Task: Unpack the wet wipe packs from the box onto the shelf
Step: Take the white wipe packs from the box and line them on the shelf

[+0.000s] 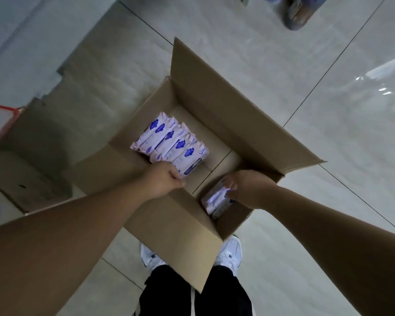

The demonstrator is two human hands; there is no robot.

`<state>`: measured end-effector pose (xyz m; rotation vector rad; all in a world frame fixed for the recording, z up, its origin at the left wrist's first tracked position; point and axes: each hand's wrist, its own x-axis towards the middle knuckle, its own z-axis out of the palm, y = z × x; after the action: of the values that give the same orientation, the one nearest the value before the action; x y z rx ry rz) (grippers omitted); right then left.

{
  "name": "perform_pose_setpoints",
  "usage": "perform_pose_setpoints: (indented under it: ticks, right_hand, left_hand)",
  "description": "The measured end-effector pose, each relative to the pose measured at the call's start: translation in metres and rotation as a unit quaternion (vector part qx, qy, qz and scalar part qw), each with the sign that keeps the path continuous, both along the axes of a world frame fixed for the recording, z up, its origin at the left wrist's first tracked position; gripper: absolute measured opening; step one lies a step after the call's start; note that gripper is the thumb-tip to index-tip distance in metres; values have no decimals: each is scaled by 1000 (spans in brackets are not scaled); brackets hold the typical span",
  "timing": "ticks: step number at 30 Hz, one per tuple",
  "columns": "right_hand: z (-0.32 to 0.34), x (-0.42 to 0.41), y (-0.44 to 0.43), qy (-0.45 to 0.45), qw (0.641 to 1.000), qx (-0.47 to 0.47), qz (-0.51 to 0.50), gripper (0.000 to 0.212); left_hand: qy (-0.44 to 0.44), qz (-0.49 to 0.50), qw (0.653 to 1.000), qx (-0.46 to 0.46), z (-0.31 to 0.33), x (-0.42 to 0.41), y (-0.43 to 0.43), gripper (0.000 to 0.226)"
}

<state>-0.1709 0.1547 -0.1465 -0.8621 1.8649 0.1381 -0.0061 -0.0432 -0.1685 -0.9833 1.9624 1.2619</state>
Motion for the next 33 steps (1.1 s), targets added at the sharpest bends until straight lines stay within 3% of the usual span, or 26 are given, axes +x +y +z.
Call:
perform_pose_setpoints:
  ticks: [11, 14, 16, 19, 22, 28, 33]
  right_hand:
    - [-86, -5, 0, 7, 993, 54, 101, 52]
    - [-103, -6, -1, 1, 988, 74, 138, 52]
    - [-112, -9, -4, 7, 984, 87, 157, 54]
    - [-121, -13, -10, 1, 983, 87, 164, 53]
    - [-130, -15, -15, 14, 984, 87, 157, 37]
    - [-140, -21, -24, -3, 998, 47, 52, 28]
    - [-138, -24, -25, 9, 999, 19, 39, 27]
  left_hand:
    - [-25, -30, 996, -84, -86, -34, -9, 40]
    - [-29, -56, 991, -119, -107, -35, -11, 72]
    - [-23, -54, 990, -128, -113, -35, -11, 80]
    - [-11, -84, 982, -167, -118, -36, -11, 81]
    - [-2, -115, 973, -201, -120, -39, -15, 77]
    - [-36, -178, 964, -196, -122, -45, -23, 44]
    - [-7, -137, 966, -220, -124, -44, -20, 47]
